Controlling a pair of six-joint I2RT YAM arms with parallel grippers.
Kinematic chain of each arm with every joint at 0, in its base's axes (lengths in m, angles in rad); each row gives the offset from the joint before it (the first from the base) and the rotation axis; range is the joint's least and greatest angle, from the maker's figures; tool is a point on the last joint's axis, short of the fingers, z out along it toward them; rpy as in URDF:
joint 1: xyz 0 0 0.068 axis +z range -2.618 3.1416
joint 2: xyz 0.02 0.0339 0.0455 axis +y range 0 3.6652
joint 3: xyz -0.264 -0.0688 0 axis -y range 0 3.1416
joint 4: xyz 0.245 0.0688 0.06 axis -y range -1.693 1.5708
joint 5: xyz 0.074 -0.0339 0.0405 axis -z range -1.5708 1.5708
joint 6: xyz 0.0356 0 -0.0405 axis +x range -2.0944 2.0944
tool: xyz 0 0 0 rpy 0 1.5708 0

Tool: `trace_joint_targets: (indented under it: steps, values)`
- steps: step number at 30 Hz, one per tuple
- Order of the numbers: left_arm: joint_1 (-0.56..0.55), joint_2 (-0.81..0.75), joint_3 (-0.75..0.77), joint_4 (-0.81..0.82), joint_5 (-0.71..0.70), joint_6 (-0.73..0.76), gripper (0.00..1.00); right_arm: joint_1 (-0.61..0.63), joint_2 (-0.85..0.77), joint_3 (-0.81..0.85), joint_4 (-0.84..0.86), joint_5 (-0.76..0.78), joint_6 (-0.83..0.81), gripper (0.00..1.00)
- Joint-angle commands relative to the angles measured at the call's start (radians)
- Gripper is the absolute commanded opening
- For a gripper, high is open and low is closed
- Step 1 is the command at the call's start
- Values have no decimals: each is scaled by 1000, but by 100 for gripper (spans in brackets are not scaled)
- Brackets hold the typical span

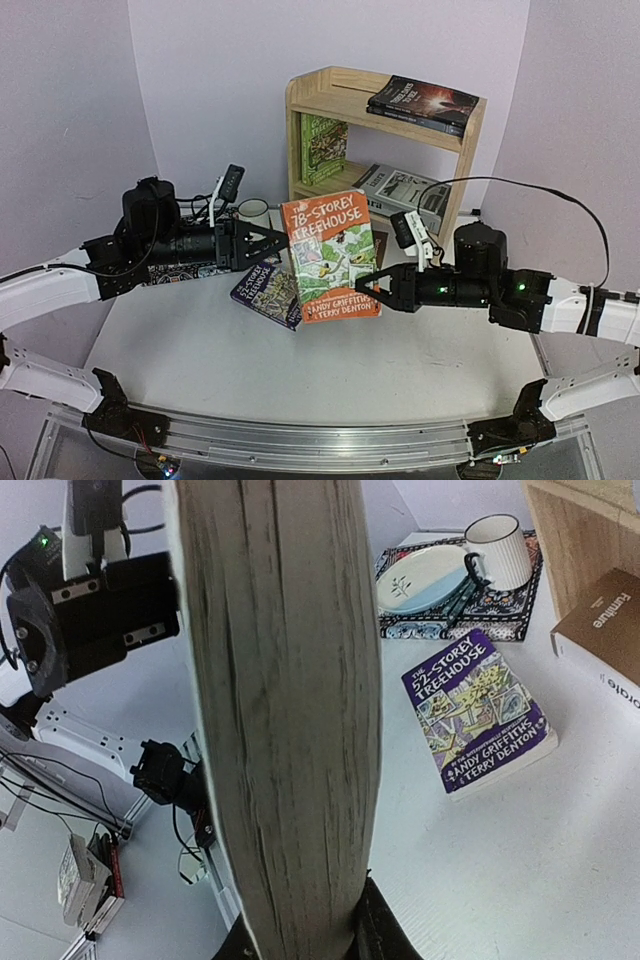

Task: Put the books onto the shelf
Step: Pass from the left arm to the right, then pass from the right arm to the left

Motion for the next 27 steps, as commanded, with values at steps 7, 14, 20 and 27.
trace_joint_targets:
  steps: [7, 14, 20, 27]
  values:
    - [-5, 83, -17, 85, 29, 2, 87, -4, 1, 90, 174, 13, -23, 0]
    - [-7, 117, -3, 93, 65, 8, 71, -5, 52, 129, 231, -9, 1, 0]
    - [-6, 121, -6, 112, 52, -2, 74, -5, 77, 126, 301, 5, 37, 0]
    - [-7, 103, -15, 132, 34, -2, 55, -5, 112, 116, 364, 7, 80, 0]
